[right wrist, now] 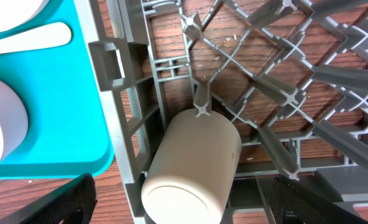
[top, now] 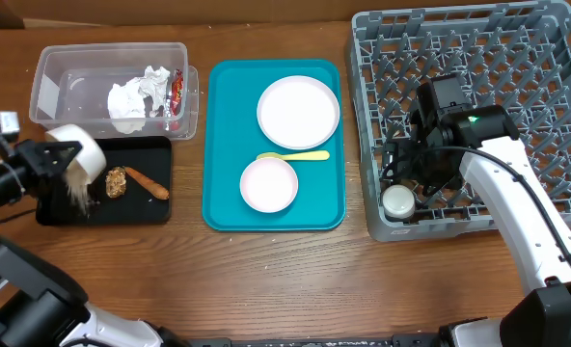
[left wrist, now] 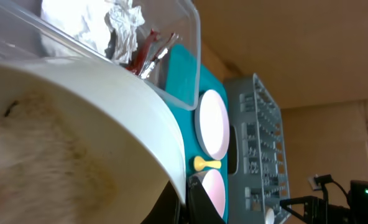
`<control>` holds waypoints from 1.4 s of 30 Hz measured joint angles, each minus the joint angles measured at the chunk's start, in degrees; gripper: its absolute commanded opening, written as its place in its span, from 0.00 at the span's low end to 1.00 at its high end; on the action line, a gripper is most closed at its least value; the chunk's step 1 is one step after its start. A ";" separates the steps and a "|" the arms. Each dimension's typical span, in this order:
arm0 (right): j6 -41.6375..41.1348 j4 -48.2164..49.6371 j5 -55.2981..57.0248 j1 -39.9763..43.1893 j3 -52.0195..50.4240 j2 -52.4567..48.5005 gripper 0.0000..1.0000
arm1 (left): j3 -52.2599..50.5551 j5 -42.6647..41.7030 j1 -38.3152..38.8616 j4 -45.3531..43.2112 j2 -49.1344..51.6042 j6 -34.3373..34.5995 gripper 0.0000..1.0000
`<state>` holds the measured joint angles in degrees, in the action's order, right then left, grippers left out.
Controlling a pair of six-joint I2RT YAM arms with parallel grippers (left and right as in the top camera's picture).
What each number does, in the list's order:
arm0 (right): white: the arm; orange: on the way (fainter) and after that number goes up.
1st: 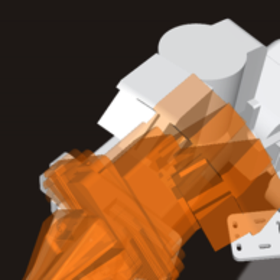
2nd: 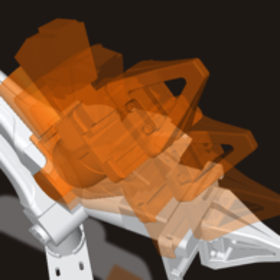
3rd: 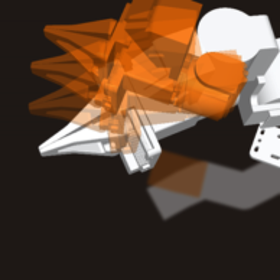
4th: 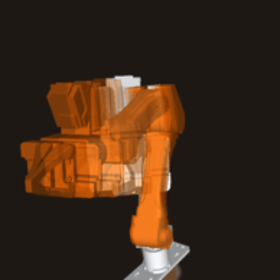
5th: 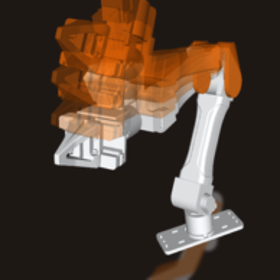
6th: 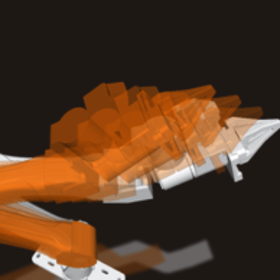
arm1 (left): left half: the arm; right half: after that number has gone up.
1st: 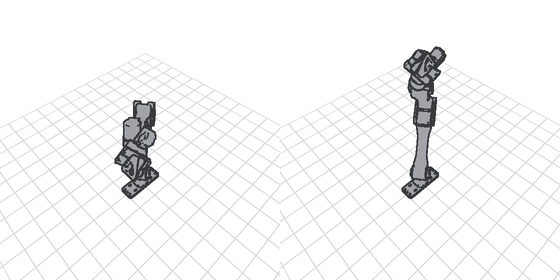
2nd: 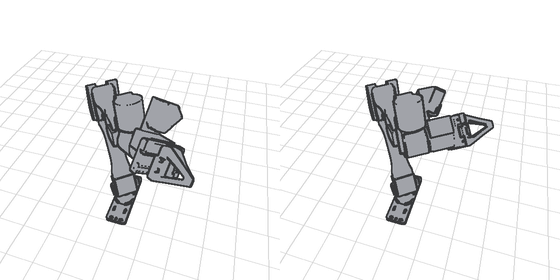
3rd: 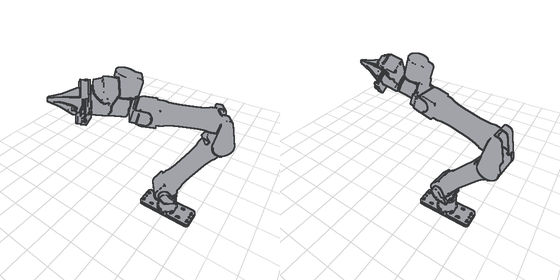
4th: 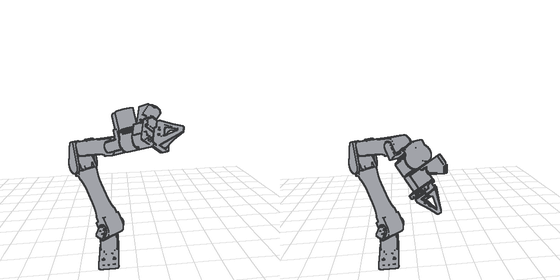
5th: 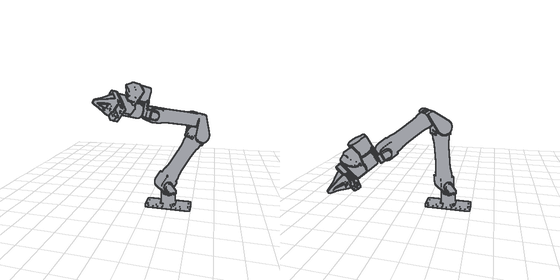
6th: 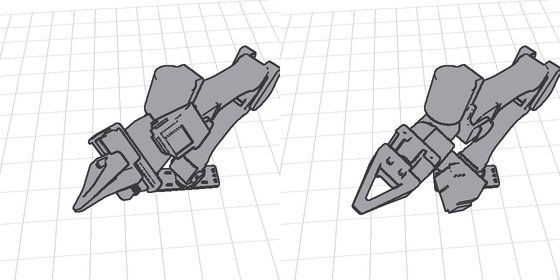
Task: Sort waste into correct bins and load items into the dishwasher
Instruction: 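Tip the rice bowl over the black tray to pour out rice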
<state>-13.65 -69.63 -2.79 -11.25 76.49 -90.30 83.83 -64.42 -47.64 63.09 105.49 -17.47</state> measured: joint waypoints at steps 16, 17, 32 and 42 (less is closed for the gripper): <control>0.00 -0.66 0.00 0.00 0.00 0.00 0.91 | -13.86 -14.67 -4.63 -23.45 0.00 1.20 0.04; 0.00 -0.61 0.00 0.00 0.00 0.00 0.91 | -13.86 -15.08 -4.63 -23.78 0.00 1.22 0.04; -0.02 -0.87 0.00 0.00 0.00 0.00 0.91 | -14.05 -23.91 -4.63 -26.18 0.00 1.20 0.04; 0.00 -0.35 0.00 0.00 0.00 0.00 0.91 | -14.05 -24.15 -4.20 -26.08 0.00 1.25 0.04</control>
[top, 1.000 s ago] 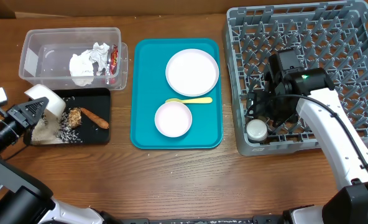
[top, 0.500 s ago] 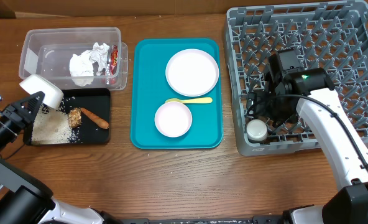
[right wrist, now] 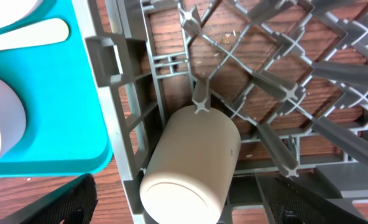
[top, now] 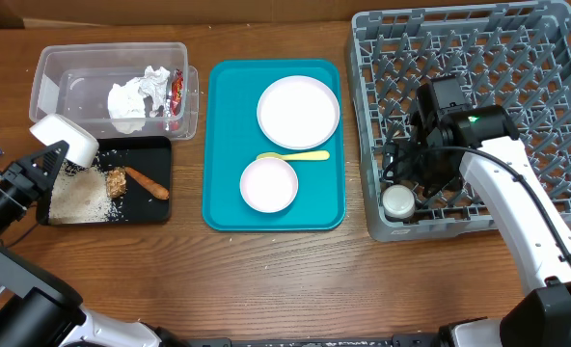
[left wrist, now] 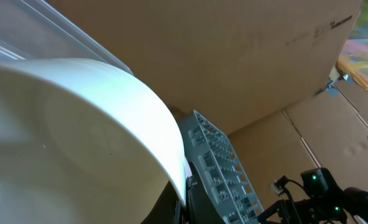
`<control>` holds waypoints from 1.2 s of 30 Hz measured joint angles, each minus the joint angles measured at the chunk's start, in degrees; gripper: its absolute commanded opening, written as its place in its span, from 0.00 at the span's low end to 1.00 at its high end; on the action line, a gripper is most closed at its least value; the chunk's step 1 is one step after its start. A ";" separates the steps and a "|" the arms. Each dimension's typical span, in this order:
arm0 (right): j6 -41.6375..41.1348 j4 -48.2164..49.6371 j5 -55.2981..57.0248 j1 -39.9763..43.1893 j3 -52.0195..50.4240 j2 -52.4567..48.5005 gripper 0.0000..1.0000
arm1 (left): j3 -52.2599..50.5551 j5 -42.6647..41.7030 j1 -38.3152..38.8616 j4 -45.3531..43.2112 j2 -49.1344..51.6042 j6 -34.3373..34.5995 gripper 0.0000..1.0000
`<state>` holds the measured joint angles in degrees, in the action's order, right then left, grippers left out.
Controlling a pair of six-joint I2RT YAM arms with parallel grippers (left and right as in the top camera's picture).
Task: Sort waste into correct bins and load items into the dishwasher
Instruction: 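Tip the rice bowl over the black tray to pour out rice, then carry the emptied bowl back and set it on the teal tray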
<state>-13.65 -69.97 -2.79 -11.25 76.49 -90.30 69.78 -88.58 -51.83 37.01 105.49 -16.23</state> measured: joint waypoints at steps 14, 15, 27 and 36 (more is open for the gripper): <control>0.02 2.14 0.00 0.00 0.00 0.00 0.91 | 8.07 34.45 41.13 -2.95 -14.88 5.46 0.04; 0.00 2.29 0.00 0.00 0.00 0.00 0.91 | 8.50 41.33 46.62 -4.33 -15.26 5.62 0.04; 0.00 3.04 0.00 0.00 0.00 0.00 0.91 | 8.57 88.56 70.99 -7.43 -0.55 7.82 0.04; 0.00 4.44 0.00 0.00 0.00 0.00 0.91 | 8.48 87.73 70.99 -1.05 2.38 11.08 0.06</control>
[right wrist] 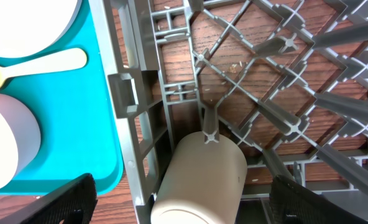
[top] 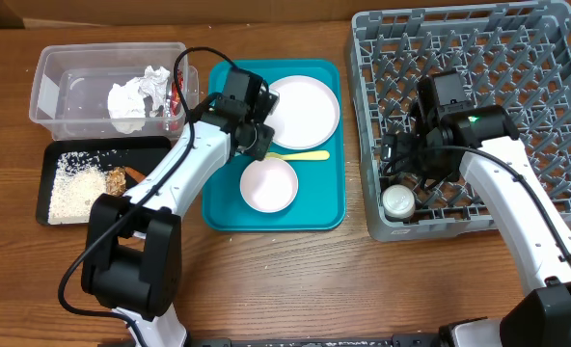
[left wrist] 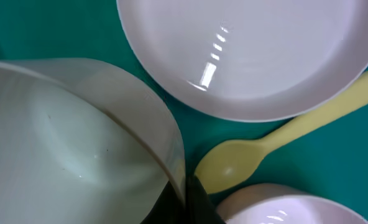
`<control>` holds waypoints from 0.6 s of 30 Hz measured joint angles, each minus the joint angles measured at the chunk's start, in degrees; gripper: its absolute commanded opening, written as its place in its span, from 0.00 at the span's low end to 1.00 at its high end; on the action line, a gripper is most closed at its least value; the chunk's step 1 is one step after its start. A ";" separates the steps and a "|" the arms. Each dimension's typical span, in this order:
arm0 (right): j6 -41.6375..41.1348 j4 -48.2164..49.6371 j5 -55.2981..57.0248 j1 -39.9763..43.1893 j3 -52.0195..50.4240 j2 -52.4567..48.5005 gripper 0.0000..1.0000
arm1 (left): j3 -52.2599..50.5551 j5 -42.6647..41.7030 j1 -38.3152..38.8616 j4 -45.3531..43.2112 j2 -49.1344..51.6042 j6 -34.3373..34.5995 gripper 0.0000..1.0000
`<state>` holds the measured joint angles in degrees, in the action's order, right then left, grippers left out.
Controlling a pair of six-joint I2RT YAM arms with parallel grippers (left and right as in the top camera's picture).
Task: Sort waste into correct bins and load items into the dishwasher
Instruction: 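Carry the emptied bowl back and set it on the teal tray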
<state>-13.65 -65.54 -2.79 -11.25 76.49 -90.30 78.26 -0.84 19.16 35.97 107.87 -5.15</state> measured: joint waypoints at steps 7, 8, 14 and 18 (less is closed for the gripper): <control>0.00 0.00 0.02 0.00 0.00 0.00 0.91 | 0.00 0.04 0.00 5.68 0.04 3.32 0.32; 0.00 0.00 0.00 0.00 0.00 0.00 0.91 | 0.00 0.04 0.00 5.73 0.04 3.43 0.34; 0.02 0.02 0.00 0.00 0.00 0.00 0.93 | 0.00 0.02 0.00 5.73 0.04 4.22 0.43; 0.11 1.27 -0.59 0.00 0.00 0.00 0.95 | 0.98 0.00 0.00 8.22 0.04 5.53 0.48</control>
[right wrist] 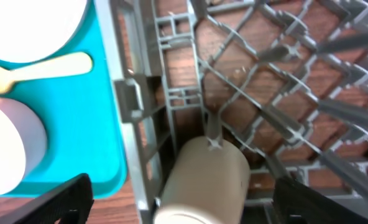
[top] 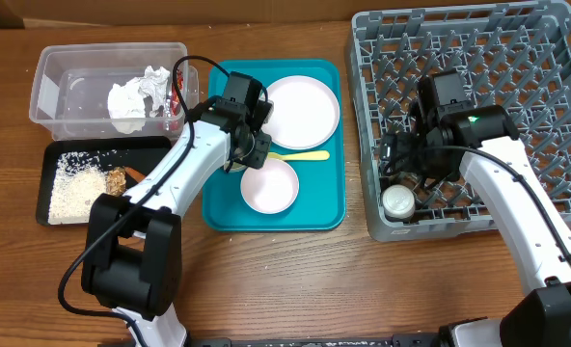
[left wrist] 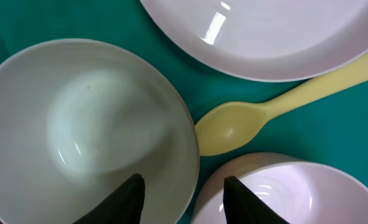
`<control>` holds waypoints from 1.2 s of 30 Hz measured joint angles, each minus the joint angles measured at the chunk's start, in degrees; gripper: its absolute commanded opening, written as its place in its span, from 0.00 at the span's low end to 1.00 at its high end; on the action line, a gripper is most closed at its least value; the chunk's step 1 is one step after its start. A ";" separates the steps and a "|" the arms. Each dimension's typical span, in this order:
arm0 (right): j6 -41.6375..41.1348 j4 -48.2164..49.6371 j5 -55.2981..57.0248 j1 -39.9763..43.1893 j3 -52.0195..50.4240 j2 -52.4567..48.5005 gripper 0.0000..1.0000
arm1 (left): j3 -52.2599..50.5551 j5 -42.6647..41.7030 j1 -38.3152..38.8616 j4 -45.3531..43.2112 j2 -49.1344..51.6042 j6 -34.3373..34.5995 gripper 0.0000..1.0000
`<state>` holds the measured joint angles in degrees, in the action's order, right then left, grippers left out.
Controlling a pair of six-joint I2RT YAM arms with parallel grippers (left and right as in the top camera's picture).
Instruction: Sort waste into correct bins and load items into the dishwasher
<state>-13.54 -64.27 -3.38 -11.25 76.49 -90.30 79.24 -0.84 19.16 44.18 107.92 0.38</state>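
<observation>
An emptied white bowl sits upright on the teal tray. Beside it lie a yellow spoon, a white plate and a smaller white bowl. My left gripper is open just above, with the emptied bowl's rim between its fingers; in the overhead view this gripper hides most of that bowl. My right gripper stands open over a beige cup lying on its side in the front left corner of the grey dish rack.
A clear bin at the back left holds crumpled paper and a red wrapper. In front of it a black tray holds spilled rice and brown food scraps. The rack's pegs stand close around the right gripper.
My left gripper has opened and let go of the white bowl, which now rests on the teal tray next to the spoon. The right gripper has shifted only slightly over the cup.
My left gripper held the bowl tilted over the black tray with rice pouring out. Then the rice lay in that tray and the bowl was held empty. Then the bowl was over the teal tray, and now it rests there, released. The right gripper stayed open over the cup.
</observation>
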 measured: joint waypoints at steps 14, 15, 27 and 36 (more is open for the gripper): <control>-7.89 17.31 -5.27 -13.16 0.00 0.00 0.79 | 26.16 -0.70 -2.95 16.28 0.22 9.81 0.96; -9.97 18.49 -3.50 -15.32 0.00 -0.04 0.76 | 26.64 -0.66 -3.89 16.09 0.22 10.49 1.00; -21.92 23.15 0.70 -23.71 0.13 -17.38 0.53 | 26.95 -0.61 -17.53 14.47 0.22 13.77 1.00; -24.24 25.92 -6.23 -23.71 0.11 -22.38 0.04 | 26.95 -0.57 -27.50 14.49 0.22 14.53 1.00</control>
<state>-37.78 -38.35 -9.61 -34.96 76.60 -112.68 106.19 -1.41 -8.34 58.67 108.14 14.92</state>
